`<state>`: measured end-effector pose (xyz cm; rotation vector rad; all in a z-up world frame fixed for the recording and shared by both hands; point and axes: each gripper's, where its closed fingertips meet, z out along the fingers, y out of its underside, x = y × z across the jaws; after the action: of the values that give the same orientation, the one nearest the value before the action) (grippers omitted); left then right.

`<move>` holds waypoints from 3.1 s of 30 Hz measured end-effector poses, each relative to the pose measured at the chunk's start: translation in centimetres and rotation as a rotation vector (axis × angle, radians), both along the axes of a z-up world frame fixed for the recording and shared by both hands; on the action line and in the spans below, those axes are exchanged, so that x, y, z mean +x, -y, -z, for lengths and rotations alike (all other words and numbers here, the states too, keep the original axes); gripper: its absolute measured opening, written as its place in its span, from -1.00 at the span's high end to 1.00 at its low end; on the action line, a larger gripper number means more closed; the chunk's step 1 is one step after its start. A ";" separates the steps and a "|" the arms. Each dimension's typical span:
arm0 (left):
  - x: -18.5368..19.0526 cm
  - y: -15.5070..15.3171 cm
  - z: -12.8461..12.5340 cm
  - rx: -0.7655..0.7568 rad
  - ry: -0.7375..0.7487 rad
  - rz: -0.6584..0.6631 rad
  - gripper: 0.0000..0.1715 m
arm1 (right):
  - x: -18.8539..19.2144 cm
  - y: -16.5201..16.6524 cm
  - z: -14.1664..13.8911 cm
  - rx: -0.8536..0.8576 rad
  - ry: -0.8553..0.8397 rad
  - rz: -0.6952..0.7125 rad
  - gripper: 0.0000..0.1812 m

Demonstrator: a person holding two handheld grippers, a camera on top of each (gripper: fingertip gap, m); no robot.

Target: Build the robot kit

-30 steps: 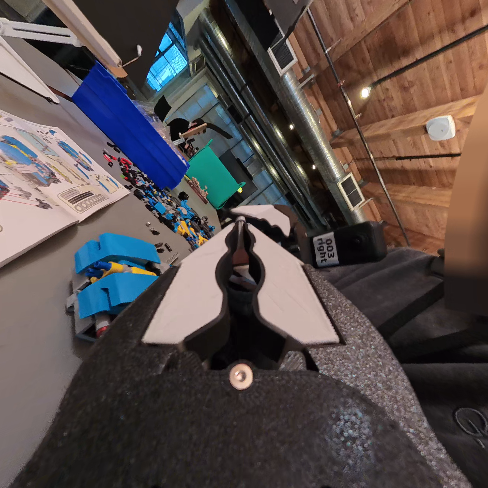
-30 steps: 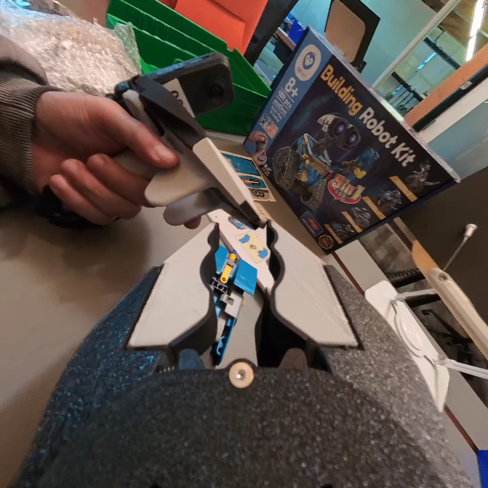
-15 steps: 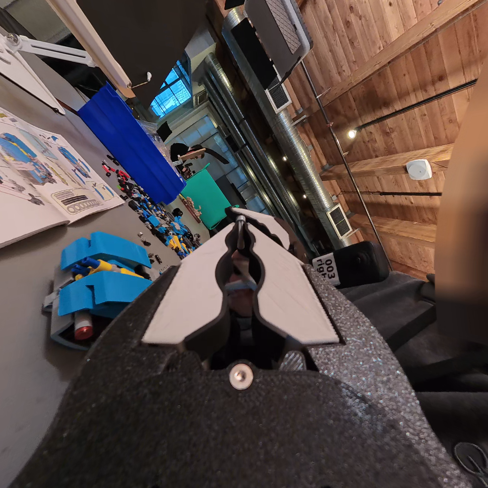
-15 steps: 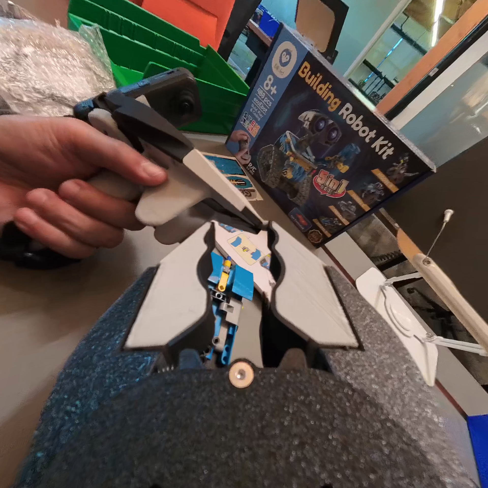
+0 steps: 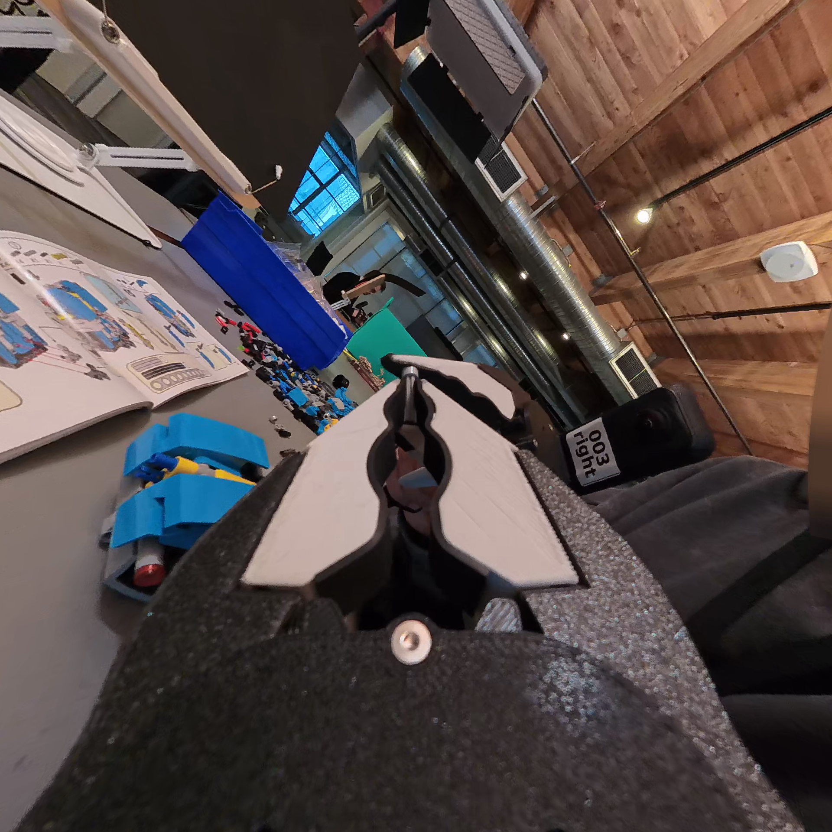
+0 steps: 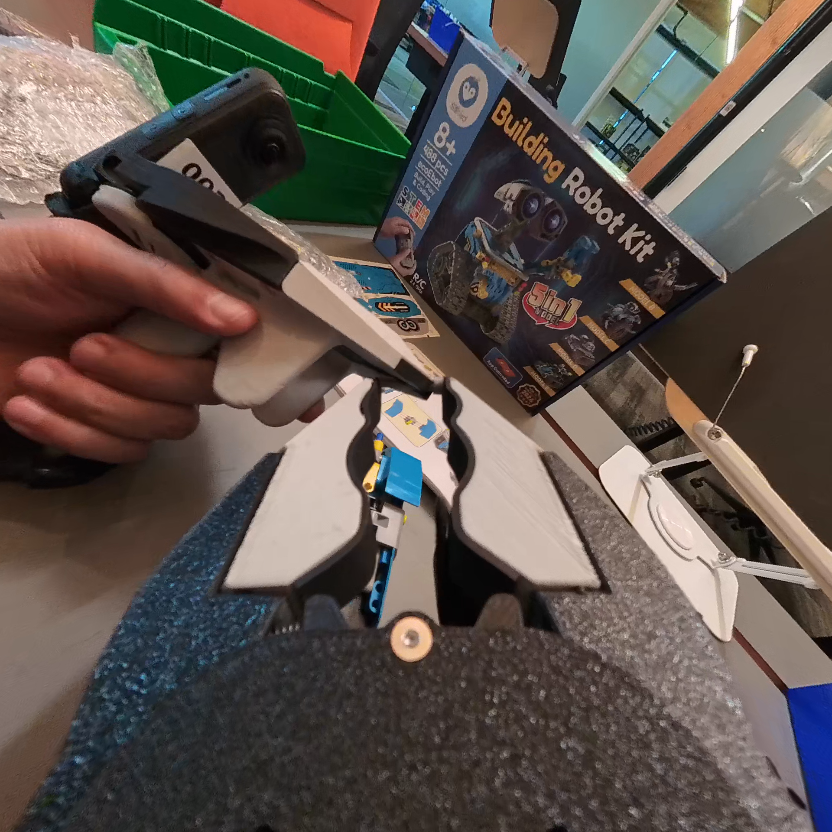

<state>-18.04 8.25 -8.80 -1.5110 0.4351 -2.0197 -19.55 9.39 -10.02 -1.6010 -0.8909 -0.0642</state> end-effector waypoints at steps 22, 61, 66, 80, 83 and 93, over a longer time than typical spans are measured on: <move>0.6 0.7 2.0 0.027 -0.176 0.154 0.97 | 0.7 0.3 1.6 -0.030 0.044 -0.092 0.70; 0.4 0.5 1.9 -0.071 -0.122 0.170 0.97 | 0.8 0.2 1.4 0.022 0.126 -0.039 0.69; 0.4 0.7 1.5 -0.053 -0.097 0.173 0.97 | 0.7 0.4 1.2 -0.015 0.081 -0.059 0.73; 0.5 -0.3 2.5 0.007 -0.173 0.125 0.74 | 0.9 0.4 2.6 -0.084 0.094 -0.099 0.74; 0.5 -0.3 2.6 0.040 -0.186 0.115 0.78 | 0.5 0.6 3.1 -0.103 0.100 -0.124 0.74; 0.5 -0.3 2.7 0.167 -0.256 0.057 0.95 | 0.8 0.4 2.9 -0.077 0.102 -0.100 0.75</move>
<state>-17.57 8.58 -11.52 -1.6730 0.7380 -1.7876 -18.76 9.00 -12.87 -1.6338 -1.0625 -0.0423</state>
